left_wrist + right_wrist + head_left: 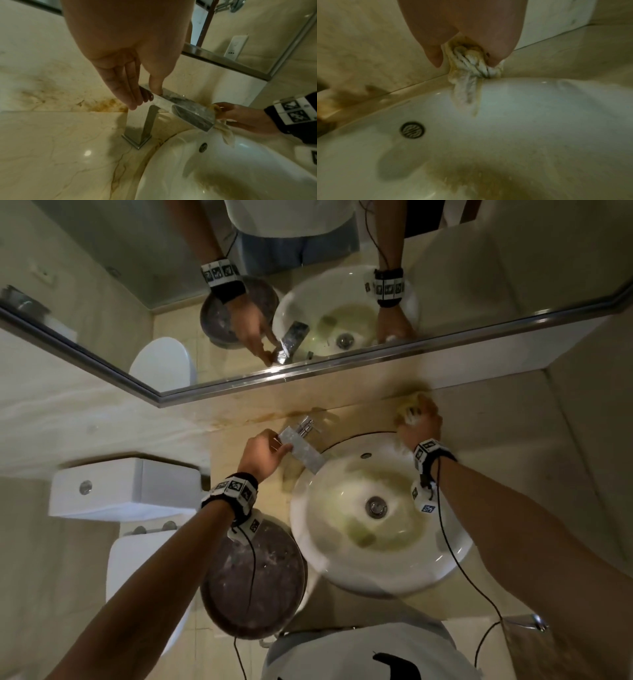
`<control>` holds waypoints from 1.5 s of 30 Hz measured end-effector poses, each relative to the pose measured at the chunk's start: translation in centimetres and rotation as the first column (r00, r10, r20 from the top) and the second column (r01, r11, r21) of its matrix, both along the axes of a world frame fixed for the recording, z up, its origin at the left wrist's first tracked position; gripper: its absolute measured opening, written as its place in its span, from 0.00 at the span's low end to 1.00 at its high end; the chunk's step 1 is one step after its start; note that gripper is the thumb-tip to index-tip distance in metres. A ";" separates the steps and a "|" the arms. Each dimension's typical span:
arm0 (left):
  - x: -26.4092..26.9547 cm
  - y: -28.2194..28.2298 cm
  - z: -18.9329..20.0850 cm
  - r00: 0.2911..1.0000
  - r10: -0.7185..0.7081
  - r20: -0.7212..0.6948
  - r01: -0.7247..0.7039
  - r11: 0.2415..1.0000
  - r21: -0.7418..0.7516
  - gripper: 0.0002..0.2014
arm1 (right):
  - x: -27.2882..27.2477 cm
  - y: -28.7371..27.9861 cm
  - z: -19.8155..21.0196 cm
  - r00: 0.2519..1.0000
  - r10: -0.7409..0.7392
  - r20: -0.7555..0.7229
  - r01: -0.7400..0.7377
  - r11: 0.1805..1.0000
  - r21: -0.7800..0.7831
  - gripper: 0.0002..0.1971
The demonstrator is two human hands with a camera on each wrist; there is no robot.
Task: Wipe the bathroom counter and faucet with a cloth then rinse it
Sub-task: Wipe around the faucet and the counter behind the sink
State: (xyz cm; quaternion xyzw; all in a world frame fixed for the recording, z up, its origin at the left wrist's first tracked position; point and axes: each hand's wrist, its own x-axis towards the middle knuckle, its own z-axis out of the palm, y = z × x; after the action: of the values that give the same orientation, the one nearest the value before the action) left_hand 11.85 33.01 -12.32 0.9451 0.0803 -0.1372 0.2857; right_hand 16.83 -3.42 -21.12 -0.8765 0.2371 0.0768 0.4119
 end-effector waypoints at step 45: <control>9.8 3.2 -4.0 0.851 -0.425 -0.308 0.500 0.836 0.228 0.25 | 2.9 16.1 0.6 0.659 0.738 -0.146 -0.730 0.674 0.114 0.34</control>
State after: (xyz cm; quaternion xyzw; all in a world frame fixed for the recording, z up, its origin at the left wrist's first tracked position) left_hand 21.69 36.23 -16.34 0.9438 -0.0976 -0.3042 0.0852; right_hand 19.75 12.64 -20.50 -0.8774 -0.1017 0.3203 0.3424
